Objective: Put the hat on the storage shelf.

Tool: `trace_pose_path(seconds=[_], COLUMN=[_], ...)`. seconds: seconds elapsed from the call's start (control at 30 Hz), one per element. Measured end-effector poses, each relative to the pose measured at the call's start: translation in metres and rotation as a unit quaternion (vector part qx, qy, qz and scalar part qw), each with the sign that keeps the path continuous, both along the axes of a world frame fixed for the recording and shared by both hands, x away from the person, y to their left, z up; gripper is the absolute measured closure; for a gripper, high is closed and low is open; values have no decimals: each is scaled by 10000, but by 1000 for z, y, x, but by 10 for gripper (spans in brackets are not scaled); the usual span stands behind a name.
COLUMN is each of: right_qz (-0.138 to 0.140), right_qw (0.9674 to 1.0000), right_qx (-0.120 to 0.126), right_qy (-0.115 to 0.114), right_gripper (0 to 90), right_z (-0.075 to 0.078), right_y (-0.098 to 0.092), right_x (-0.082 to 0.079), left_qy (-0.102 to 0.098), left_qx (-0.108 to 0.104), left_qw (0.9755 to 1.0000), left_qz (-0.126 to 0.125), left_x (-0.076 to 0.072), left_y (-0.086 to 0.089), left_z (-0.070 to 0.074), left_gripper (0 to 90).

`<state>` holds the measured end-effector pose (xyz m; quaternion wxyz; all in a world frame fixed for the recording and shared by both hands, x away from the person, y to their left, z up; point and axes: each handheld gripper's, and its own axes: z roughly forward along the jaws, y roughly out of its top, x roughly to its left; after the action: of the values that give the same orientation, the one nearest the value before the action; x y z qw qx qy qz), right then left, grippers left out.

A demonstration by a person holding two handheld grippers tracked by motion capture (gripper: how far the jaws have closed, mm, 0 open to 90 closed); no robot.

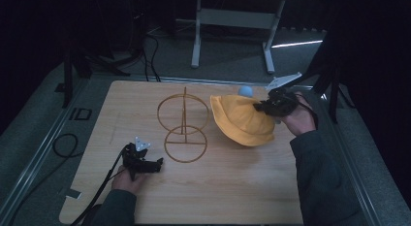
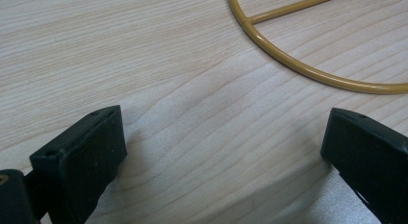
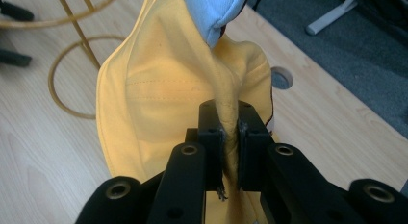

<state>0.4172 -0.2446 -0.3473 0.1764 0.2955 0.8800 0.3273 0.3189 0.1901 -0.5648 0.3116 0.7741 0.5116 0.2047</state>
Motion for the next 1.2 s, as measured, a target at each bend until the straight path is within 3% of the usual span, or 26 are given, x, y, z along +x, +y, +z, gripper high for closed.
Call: trace_pose_path(seconds=[0.4, 0.67, 1.2], right_qz=[8, 134, 507], right_qw=[9977, 9951, 9916], right_qx=[571, 855, 989], right_qy=[-373, -484, -658], right_gripper=[834, 833, 832], right_z=[30, 44, 61], right_y=[-9, -6, 27], right_x=[-9, -13, -18], left_qy=[8, 10, 19], left_qx=[-1, 3, 20], left_qw=[10000, 10000, 10000], left_qz=[-2, -5, -17], left_x=[0, 0, 0], left_y=[0, 0, 0], left_z=[0, 0, 0], left_gripper=[19, 19, 19])
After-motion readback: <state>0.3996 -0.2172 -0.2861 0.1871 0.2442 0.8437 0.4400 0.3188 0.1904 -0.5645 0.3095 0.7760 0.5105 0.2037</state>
